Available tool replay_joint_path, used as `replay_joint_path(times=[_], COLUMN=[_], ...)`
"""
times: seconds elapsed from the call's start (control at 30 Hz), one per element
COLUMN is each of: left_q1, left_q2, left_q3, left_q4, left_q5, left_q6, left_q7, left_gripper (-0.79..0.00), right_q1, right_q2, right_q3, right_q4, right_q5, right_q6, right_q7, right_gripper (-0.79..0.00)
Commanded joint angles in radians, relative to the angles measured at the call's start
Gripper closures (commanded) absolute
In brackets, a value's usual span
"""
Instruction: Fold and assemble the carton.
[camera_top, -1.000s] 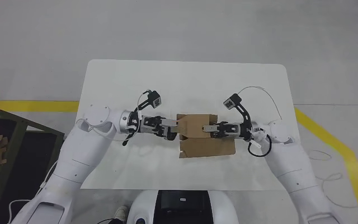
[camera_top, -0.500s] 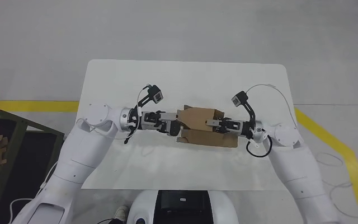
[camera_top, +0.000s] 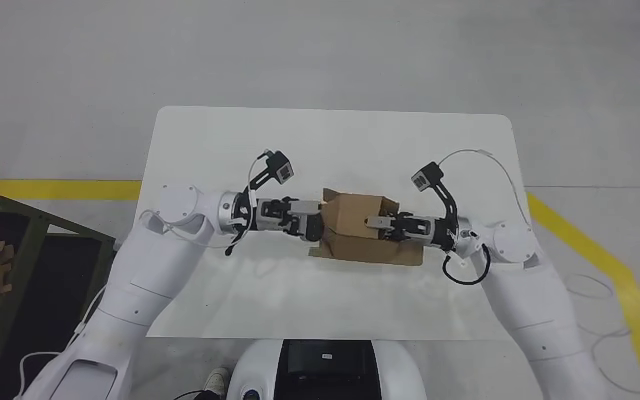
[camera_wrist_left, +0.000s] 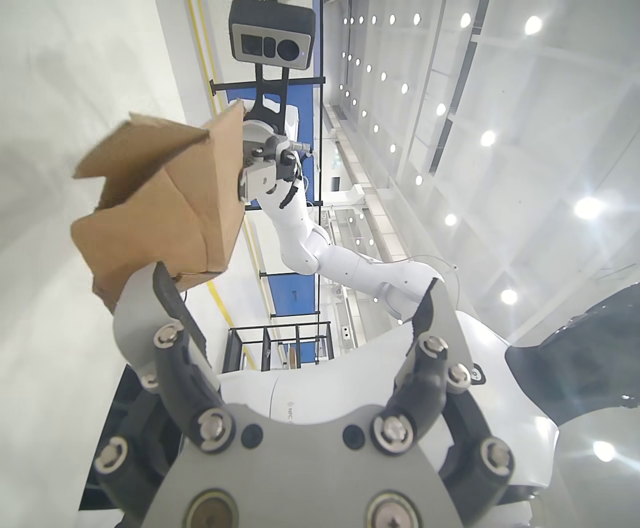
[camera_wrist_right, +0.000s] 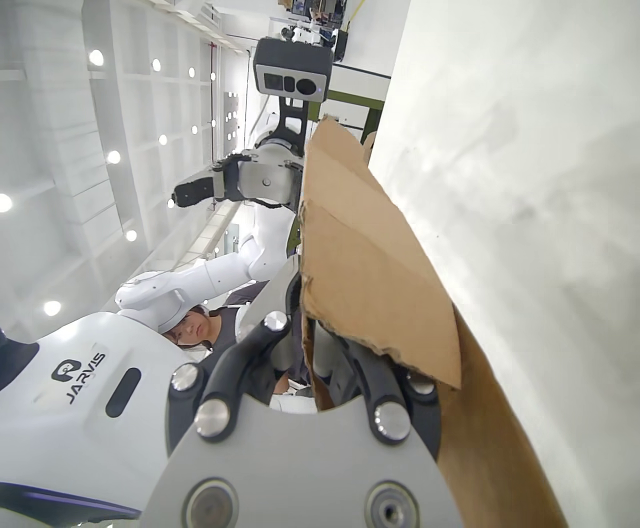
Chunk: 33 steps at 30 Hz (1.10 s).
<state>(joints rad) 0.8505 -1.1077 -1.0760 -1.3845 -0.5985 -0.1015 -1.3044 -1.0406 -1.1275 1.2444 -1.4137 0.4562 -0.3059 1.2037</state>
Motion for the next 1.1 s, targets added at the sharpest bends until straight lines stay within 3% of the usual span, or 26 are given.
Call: replay_joint_path(times=[0.0, 0.8, 1.07], left_q1=[-0.001, 0.007, 0.005], left_q2=[0.000, 0.007, 0.007], left_q3=[-0.001, -0.024, -0.026], left_q4=[0.002, 0.010, -0.008], left_q5=[0.002, 0.015, 0.002], left_q6=[-0.002, -0.001, 0.002], left_q7=[-0.001, 0.015, 0.016], left_gripper=[-0.785, -0.785, -0.785], right_q1=[-0.001, -0.017, -0.017], right_q2=[0.001, 0.014, 0.020], right_q3=[0.003, 0.021, 0.047], right_q4=[-0.002, -0.039, -0.029], right_q5=[0.005, 0.001, -0.049], right_q6=[0.000, 0.008, 0.007], right_q7=[-0.006, -0.030, -0.117], right_gripper=[0.000, 0.000, 0.000])
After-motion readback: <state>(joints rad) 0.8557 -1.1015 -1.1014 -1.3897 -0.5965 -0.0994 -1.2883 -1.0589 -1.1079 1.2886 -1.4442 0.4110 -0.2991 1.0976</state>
